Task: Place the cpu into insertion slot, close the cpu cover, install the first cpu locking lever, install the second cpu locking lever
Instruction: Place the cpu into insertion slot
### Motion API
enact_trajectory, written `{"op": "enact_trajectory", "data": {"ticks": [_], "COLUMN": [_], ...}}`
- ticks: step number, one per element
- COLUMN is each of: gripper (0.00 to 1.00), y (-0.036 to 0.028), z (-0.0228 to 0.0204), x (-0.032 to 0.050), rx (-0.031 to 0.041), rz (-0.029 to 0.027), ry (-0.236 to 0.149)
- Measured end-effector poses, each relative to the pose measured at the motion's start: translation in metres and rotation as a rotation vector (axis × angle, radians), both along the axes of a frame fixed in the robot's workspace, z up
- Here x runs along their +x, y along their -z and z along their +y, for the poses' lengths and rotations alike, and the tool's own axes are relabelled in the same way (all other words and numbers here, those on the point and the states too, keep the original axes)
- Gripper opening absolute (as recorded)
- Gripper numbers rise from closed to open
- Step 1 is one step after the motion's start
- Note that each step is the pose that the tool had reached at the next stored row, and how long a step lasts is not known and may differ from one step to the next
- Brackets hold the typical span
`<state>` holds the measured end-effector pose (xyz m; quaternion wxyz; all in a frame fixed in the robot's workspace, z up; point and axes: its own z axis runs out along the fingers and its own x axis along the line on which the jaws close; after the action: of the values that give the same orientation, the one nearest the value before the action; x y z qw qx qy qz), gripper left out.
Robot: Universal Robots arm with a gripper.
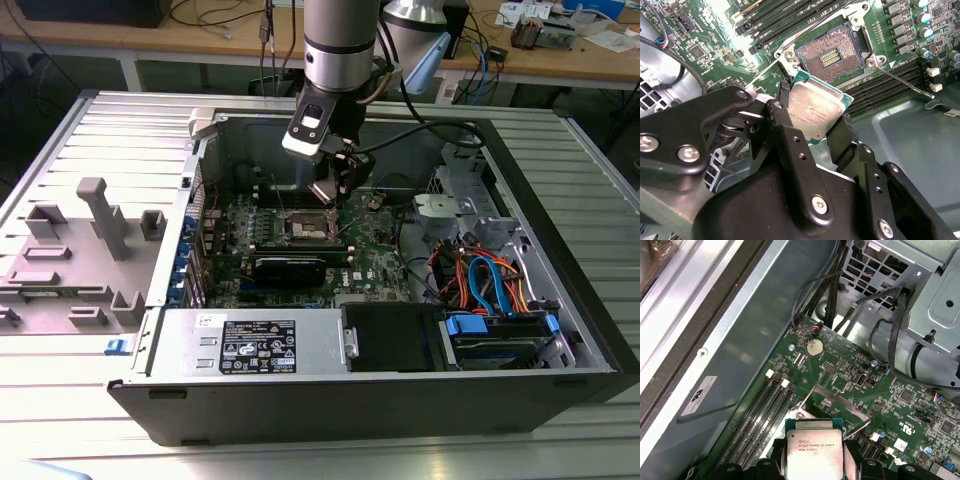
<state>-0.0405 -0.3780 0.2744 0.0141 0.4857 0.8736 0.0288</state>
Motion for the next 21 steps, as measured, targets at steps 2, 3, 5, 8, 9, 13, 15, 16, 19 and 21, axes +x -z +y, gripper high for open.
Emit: {"op": "enact_trajectory", "data": {"ticks": [2,3,5,8,9,13,15,16,19,21], "gripper": [0.55,0.55,0.55,0.55,0.55,0.55,0.55,0.55,0.55,0.55], "y": [0.0,0.0,0.0001,0.0002,0.0002,0.0003,0.0005,0.0005,0.0006,0.0006], "z": [0.0,0.0,0.0,0.0,0.0,0.0,0.0,0.0,0.0,0.0], "x": [0.0,0.0,0.0,0.0,0.0,0.0,0.0,0.0,0.0,0.0], "rx": [-0.0001,-0.0001,-0.0001,-0.0003,-0.0003,-0.0005,-0.0006,-0.0006,-0.0007,-0.0007], "rz": [0.0,0.0,0.0,0.0,0.0,0.0,0.0,0.0,0.0,0.0], "ry": [0.001,0.001,0.001,0.003,0.003,0.005,0.007,0.007,0.009,0.009]}}
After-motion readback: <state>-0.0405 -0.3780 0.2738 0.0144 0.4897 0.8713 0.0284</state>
